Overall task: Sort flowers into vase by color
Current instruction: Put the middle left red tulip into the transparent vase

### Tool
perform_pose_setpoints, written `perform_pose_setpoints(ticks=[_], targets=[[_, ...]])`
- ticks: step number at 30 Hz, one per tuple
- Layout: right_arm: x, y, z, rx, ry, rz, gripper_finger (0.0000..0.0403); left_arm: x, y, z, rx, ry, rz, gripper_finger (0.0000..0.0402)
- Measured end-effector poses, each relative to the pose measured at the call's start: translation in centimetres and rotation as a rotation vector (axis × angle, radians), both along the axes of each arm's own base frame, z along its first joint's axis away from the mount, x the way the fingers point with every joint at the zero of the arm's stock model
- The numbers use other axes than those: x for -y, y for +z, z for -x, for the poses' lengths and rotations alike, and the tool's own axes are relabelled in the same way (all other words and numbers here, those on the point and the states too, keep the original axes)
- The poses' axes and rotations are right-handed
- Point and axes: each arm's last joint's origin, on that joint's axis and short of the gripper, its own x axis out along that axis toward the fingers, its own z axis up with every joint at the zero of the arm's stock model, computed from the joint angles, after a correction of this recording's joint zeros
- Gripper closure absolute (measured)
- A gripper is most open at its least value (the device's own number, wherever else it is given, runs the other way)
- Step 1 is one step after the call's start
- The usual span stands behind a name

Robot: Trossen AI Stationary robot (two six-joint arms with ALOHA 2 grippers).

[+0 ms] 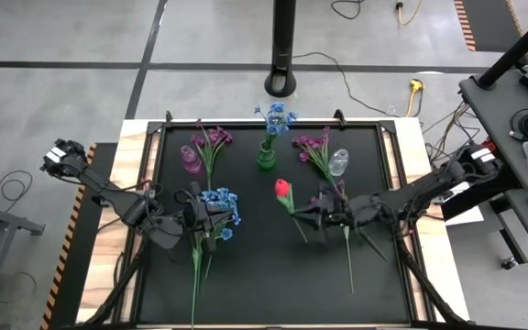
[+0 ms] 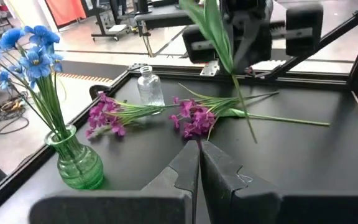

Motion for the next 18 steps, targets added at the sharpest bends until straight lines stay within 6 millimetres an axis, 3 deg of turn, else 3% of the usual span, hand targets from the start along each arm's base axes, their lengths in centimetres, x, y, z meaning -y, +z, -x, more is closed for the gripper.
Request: perform_pose_setpoints(ticks=[9, 18], targets=[[1.5, 2.4, 0.0, 0.268, -0.058, 0.1, 0.039, 0.4, -0.6, -0.5, 0.013, 0.003, 0.083, 0.0402], [1.1, 2.5, 0.1, 0.281, 0.004, 0.158, 0.039, 3.0, -2.7, -4.4, 0.041, -0.068, -0.054, 0.0402]])
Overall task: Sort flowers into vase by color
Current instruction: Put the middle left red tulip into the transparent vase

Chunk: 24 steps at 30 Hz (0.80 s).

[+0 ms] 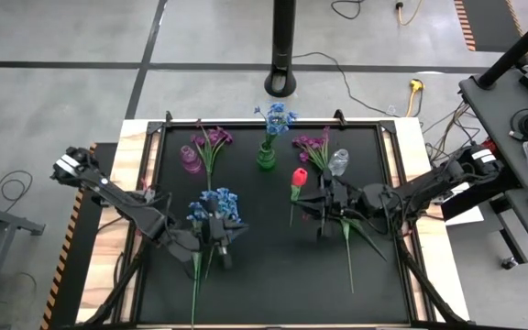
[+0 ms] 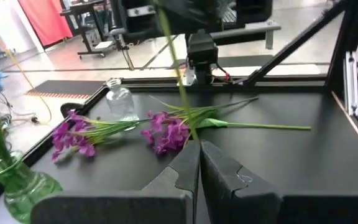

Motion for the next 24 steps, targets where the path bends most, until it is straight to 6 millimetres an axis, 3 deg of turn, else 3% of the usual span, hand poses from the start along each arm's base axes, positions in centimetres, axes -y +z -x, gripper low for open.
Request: perform_pose_setpoints(ticks=[5, 13, 24], targets=[[0.8, 0.7, 0.6, 0.002, -0.22, 0.027, 0.039, 0.7, -0.1, -1.1, -0.02, -0.004, -0.031, 0.0402], [5.0, 3.6, 3.8, -0.021, -0.785, 0.09, 0.039, 0.3, 1.6, -0.5, -0.054, 0.028, -0.111, 0.0402], [8.7, 4.1, 8.9, 0.072, -0.964, 0.043, 0.039, -1.5, 2.8, 1.8, -0.103, 0.103, -0.133, 0.0402]])
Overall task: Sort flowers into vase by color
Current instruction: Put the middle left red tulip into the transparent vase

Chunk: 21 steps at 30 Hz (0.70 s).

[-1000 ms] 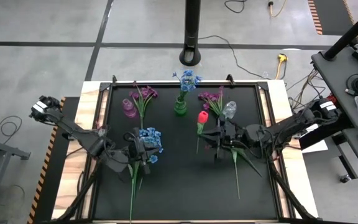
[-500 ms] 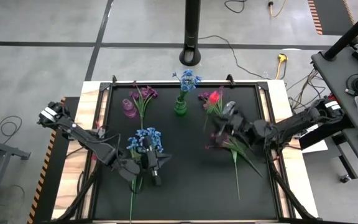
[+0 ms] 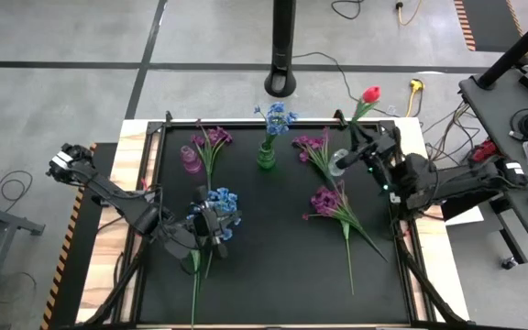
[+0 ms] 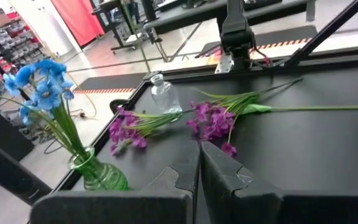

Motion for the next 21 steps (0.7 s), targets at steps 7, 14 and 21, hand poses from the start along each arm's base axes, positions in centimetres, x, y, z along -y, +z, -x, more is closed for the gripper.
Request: perform_pose_setpoints(ticks=[7, 14, 21], targets=[[0.7, -1.3, 1.4, 0.005, -0.075, -0.027, 0.039, 0.0, -0.2, 0.0, -0.012, 0.005, 0.004, 0.0402], [1.7, -3.0, 1.5, -0.059, -0.149, -0.029, 0.039, 0.0, -0.4, 0.0, -0.02, 0.005, -0.002, 0.0402], [1.9, -3.5, 1.6, -0.034, -0.151, -0.051, 0.039, 0.0, -0.4, 0.0, -0.019, 0.006, 0.0, 0.0402]])
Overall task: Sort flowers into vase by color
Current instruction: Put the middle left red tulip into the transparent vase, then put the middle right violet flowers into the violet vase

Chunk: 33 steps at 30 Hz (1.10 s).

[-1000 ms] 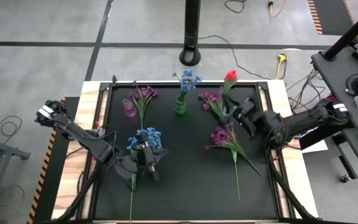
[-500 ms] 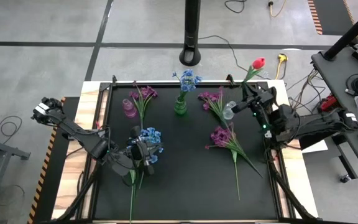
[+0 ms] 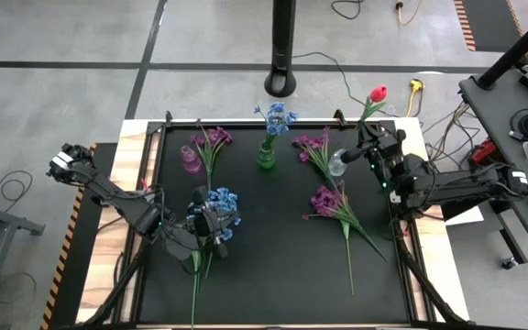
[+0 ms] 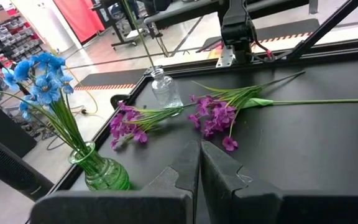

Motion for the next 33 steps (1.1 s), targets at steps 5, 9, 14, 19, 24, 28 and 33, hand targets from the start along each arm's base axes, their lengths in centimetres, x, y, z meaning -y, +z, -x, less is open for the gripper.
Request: perform_pose_setpoints(ticks=[5, 9, 14, 19, 24, 28, 33], targets=[[0.0, -0.5, -0.1, -0.008, 0.009, -0.022, 0.039, 0.0, 0.0, 0.0, -0.001, 0.001, 0.0, 0.0402], [0.0, -0.9, -0.3, -0.018, 0.019, -0.049, 0.039, 0.0, 0.0, 0.0, -0.001, 0.001, 0.0, 0.0402], [0.1, -1.5, -0.5, -0.053, 0.025, -0.075, 0.0372, 0.0, 0.0, 0.0, -0.001, 0.001, 0.0, 0.0402], [0.1, -1.9, -0.6, -0.057, 0.031, -0.099, 0.033, 0.0, 0.0, 0.0, -0.001, 0.001, 0.0, 0.0402], [0.1, -2.4, -0.6, -0.07, 0.003, -0.135, 0.0275, 0.0, 0.0, 0.0, 0.003, 0.004, 0.008, 0.0402], [0.1, -2.8, -0.6, -0.098, -0.013, -0.16, 0.0229, 0.0, 0.0, 0.0, 0.004, 0.004, 0.01, 0.0402], [-0.4, -2.5, -0.9, -0.143, 0.019, -0.217, 0.0175, 0.0, -0.1, 0.0, -0.001, 0.006, 0.011, 0.0402]])
